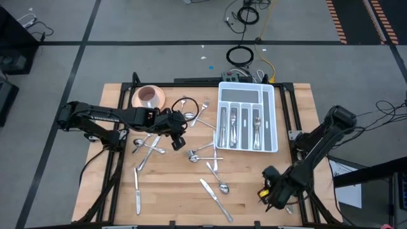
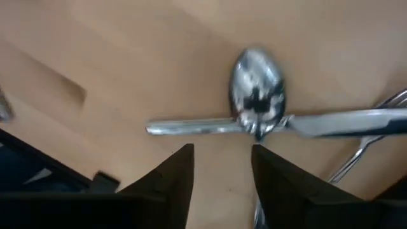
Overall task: Sort silverware
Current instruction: Put the silver spoon into the white silverware tray
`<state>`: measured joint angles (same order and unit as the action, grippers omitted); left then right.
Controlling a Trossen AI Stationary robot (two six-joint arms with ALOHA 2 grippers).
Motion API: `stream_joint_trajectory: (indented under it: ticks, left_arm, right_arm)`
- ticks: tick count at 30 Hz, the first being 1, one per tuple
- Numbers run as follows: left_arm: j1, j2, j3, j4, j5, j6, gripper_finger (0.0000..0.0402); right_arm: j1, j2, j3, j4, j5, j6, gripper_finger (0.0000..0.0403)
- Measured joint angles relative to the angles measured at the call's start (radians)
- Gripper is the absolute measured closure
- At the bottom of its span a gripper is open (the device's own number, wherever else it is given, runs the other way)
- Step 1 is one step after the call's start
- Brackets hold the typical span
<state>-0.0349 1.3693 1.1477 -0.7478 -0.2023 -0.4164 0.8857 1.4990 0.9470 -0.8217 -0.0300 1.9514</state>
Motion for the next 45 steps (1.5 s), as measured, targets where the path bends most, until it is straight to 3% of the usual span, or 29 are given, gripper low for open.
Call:
stream_joint_trajectory:
  ticks: [5, 9, 16, 23, 38, 42, 45]
  left_arm:
    - [0.000, 0.000, 0.000, 0.007, 0.001, 0.000, 0.0314]
    - [0.000, 0.000, 0.000, 0.008, 0.001, 0.000, 0.0314]
    - [0.000, 0.000, 0.000, 0.008, 0.001, 0.003, 0.0314]
    - [0.000, 0.000, 0.000, 0.007, 0.001, 0.004, 0.0314]
    - [0.000, 0.000, 0.000, 0.006, 0.001, 0.003, 0.0314]
    - [0.000, 0.000, 0.000, 0.007, 0.000, 0.003, 0.0314]
    - [0.000, 0.000, 0.000, 0.007, -0.001, 0.004, 0.0314]
  right_arm:
    - [0.012, 0.035, 0.000, 0.042, -0.076, 0.021, 0.0204]
    - [0.059, 0.034, 0.000, 0.012, -0.077, 0.100, 0.0180]
    - [0.137, 0.037, 0.000, -0.037, -0.047, 0.215, 0.0186]
    - [0.133, 0.041, -0.026, -0.039, -0.019, 0.202, 0.0190]
    - [0.127, 0.171, -0.087, 0.147, -0.029, 0.146, 0.0191]
    - [0.118, 0.197, -0.086, 0.154, -0.070, 0.168, 0.0222]
    - [0.104, 0.198, -0.086, 0.166, -0.084, 0.163, 0.0299]
